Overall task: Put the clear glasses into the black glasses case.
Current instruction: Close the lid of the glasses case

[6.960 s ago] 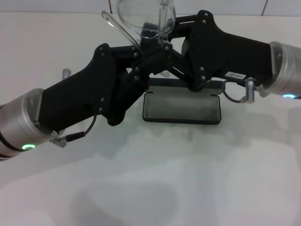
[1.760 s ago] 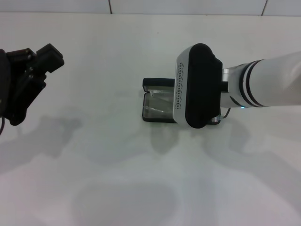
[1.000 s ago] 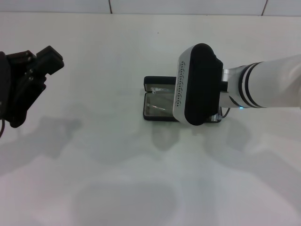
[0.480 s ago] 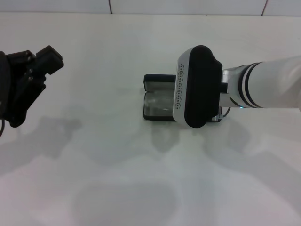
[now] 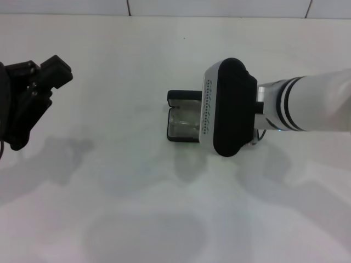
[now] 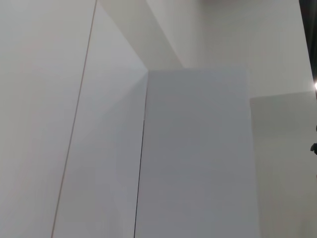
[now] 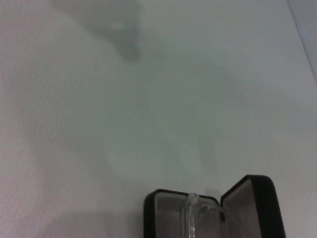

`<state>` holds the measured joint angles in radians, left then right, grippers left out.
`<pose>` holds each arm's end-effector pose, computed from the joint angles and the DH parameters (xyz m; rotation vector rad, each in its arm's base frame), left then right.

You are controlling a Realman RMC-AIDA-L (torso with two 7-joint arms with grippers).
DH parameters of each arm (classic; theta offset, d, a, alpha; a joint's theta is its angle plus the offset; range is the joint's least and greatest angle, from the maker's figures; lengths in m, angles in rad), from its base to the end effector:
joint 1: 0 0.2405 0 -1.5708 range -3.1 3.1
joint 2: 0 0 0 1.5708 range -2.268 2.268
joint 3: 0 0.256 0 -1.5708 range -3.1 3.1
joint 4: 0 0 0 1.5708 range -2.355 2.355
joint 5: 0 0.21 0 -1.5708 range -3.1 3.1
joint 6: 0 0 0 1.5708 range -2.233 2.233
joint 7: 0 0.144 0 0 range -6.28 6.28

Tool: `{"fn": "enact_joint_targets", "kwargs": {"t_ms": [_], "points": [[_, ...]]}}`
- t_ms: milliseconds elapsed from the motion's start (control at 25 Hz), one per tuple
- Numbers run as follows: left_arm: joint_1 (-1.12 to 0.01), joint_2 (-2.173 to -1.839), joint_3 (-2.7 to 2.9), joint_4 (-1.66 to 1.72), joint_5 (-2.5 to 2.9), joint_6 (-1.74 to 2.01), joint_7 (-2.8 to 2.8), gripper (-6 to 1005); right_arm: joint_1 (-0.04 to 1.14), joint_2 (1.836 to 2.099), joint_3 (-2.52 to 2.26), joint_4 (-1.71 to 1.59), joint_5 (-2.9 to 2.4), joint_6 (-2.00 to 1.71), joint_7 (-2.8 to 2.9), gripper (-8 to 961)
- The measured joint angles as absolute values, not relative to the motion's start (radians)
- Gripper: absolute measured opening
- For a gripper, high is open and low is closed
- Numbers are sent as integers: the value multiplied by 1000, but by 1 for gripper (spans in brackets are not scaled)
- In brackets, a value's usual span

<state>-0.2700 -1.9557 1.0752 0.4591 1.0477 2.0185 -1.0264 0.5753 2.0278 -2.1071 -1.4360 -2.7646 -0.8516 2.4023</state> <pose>-0.2635 0.2412 0.0682 -2.3125 -0.1753 -1.5929 0.1076 0.3411 -0.0977 -2.5447 -0.4041 -0.4153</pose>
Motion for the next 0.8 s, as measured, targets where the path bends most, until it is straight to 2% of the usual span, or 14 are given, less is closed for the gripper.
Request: {"fn": "enact_joint_targets", "kwargs": {"t_ms": [400, 600, 680, 800], "points": [[-263, -1956, 1075, 452, 1048, 2021, -1014, 53, 472, 2028, -2114, -1561, -2762, -851, 2401, 214], [-279, -1954, 1075, 459, 1042, 2021, -1016, 54, 387, 2024, -2103, -1656, -2725, -860, 2401, 214], [-284, -1949, 1074, 463, 1039, 2021, -1021, 54, 293, 2015, -2029, -1791, -2586, -942, 2393, 215], [-287, -1944, 1045, 478, 1045, 2018, -1037, 54, 248, 2013, -1928, -1853, -2424, -1033, 2363, 216]]}}
